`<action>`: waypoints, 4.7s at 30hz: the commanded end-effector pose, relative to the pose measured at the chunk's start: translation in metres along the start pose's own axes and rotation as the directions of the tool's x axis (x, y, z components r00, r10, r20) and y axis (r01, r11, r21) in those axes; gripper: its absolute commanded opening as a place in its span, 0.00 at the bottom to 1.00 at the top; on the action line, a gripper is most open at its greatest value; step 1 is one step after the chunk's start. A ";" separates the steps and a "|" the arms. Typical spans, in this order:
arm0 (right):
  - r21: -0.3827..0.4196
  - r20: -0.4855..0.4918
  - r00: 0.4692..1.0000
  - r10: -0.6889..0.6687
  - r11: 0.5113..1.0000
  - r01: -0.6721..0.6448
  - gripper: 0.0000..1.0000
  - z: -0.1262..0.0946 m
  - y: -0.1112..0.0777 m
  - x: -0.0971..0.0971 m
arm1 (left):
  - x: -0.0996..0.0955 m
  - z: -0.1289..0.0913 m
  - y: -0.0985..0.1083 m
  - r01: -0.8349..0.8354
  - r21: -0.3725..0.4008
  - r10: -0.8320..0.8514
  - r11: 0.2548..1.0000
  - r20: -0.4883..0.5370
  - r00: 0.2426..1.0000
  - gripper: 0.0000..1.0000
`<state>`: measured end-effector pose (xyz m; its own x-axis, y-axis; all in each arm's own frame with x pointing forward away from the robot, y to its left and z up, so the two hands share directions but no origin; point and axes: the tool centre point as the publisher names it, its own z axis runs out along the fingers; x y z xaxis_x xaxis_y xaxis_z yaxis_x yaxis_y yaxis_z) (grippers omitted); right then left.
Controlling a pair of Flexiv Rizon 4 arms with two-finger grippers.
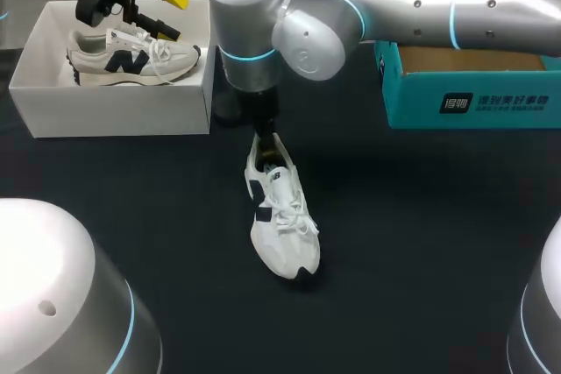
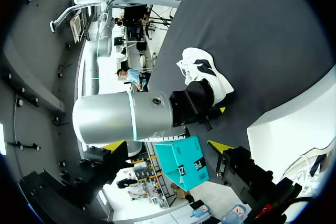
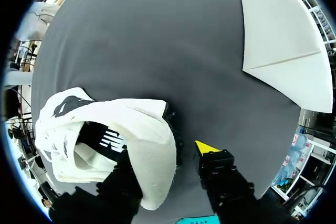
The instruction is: Take the shoe out of the shoebox, open the shoe tongue, remove and reinsert the insole, then place the shoe into the shoebox
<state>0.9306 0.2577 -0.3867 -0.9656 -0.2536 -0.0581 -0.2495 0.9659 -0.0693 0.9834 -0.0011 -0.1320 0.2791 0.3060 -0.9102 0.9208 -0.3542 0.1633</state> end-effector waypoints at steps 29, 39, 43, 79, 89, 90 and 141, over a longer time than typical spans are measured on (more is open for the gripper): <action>0.087 0.128 0.992 0.011 0.996 -0.022 0.00 -0.167 -0.032 0.017 | 0.000 -0.001 0.000 -0.001 0.003 0.001 1.000 -0.002 1.000 1.00; 0.099 0.165 0.986 -0.021 0.995 0.005 0.00 -0.221 -0.043 0.009 | 0.000 -0.001 0.000 -0.001 0.003 0.001 1.000 -0.002 1.000 1.00; 0.104 0.181 0.983 -0.025 0.995 0.006 0.00 -0.239 -0.048 0.008 | 0.000 -0.001 0.000 -0.001 0.003 0.001 1.000 -0.002 1.000 1.00; 0.063 0.239 0.970 -0.034 0.998 0.020 0.00 -0.257 -0.129 0.001 | 0.000 -0.001 0.000 -0.001 0.003 0.001 1.000 -0.002 1.000 1.00; 0.088 0.220 0.975 -0.020 0.996 0.001 0.00 -0.257 -0.205 0.010 | 0.000 -0.001 0.000 -0.001 0.003 0.001 1.000 -0.002 1.000 1.00; 0.100 0.214 0.977 -0.018 0.995 -0.003 0.00 -0.257 -0.213 0.011 | 0.000 -0.001 0.000 -0.001 0.003 0.001 1.000 -0.002 1.000 1.00; 0.099 0.216 0.976 0.037 0.993 -0.060 0.00 -0.238 -0.387 -0.011 | 0.000 -0.001 0.000 -0.001 0.003 0.001 1.000 -0.002 1.000 1.00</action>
<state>1.0107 -0.0860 -0.1154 -0.9352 -0.2175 -0.2794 -0.1659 0.9663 -0.1970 0.9834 -0.0011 -0.1320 0.2791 0.3061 -0.9102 0.9208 -0.3541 0.1633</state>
